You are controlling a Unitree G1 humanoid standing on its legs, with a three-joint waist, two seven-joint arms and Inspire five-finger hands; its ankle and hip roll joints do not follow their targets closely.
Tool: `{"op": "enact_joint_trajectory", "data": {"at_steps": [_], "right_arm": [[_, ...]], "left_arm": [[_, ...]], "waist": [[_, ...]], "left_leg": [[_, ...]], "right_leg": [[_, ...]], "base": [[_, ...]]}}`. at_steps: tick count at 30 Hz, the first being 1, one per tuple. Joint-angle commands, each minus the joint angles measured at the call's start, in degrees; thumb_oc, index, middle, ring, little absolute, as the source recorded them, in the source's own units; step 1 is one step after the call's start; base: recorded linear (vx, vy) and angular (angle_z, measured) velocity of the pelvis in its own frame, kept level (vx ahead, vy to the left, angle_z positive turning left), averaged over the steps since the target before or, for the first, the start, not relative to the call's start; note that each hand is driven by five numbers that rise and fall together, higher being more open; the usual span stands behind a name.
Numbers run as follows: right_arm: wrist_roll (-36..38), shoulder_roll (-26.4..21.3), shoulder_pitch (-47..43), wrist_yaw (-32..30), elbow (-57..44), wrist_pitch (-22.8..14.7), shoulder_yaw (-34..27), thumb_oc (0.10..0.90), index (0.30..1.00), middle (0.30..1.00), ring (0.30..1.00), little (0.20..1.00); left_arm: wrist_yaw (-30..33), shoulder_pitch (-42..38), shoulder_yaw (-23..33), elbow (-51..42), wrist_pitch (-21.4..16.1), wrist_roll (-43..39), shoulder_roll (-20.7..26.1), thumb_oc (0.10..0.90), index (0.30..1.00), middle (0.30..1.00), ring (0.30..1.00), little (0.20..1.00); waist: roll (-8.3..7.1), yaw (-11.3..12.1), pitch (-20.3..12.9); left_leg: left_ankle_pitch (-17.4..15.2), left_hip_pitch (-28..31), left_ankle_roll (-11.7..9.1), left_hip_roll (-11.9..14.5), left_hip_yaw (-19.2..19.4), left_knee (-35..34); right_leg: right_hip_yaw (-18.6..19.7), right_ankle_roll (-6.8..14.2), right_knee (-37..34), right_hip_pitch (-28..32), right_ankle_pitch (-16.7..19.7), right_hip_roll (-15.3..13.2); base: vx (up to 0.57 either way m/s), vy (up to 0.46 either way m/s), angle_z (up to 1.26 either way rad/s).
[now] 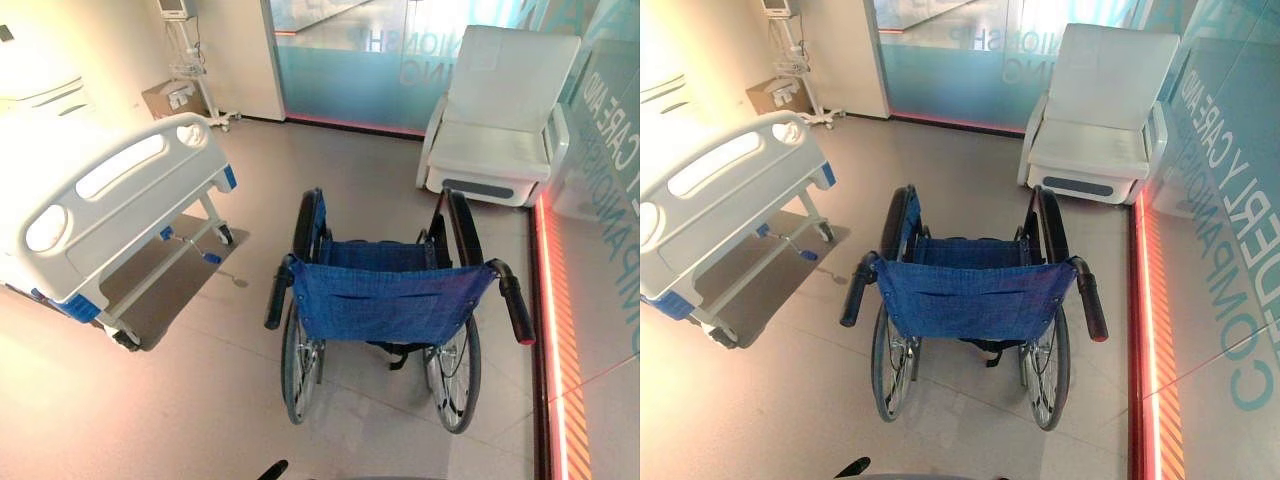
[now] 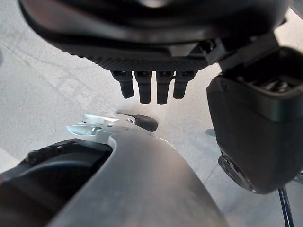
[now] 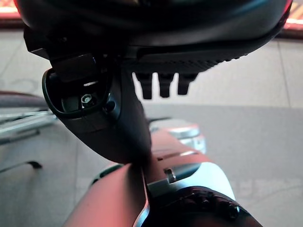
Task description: Push the wheelchair next to the bed
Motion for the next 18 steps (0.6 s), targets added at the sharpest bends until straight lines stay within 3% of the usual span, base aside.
{"op": "enact_joint_trajectory", "data": {"at_steps": [1,18], "right_arm": [[0.48,3.97,-3.12,0.66,3.00,1.59,1.20,0.800,0.900,0.900,0.900,0.900],[-0.36,4.09,-2.94,-1.52,3.14,0.00,1.23,0.800,0.900,0.900,0.900,0.900]], "left_arm": [[1.28,-3.43,-0.36,3.27,0.03,2.15,-1.32,0.800,0.900,0.900,0.900,0.900],[1.82,-3.44,-0.15,3.47,-0.76,2.95,-1.28,0.800,0.900,0.900,0.900,0.900]], "waist": [[-1.24,1.40,1.71],[-1.54,1.46,1.65]], "left_leg": [[-1.81,-0.93,-1.18,-0.53,-0.31,0.60],[-1.88,-0.56,-1.25,-0.27,-0.20,0.60]], "right_leg": [[0.13,-0.19,0.11,-1.32,2.68,-0.61],[0.36,-0.25,0.11,-0.88,2.51,-0.46]], "base": [[0.00,0.000,0.00],[0.00,0.000,0.00]]}}
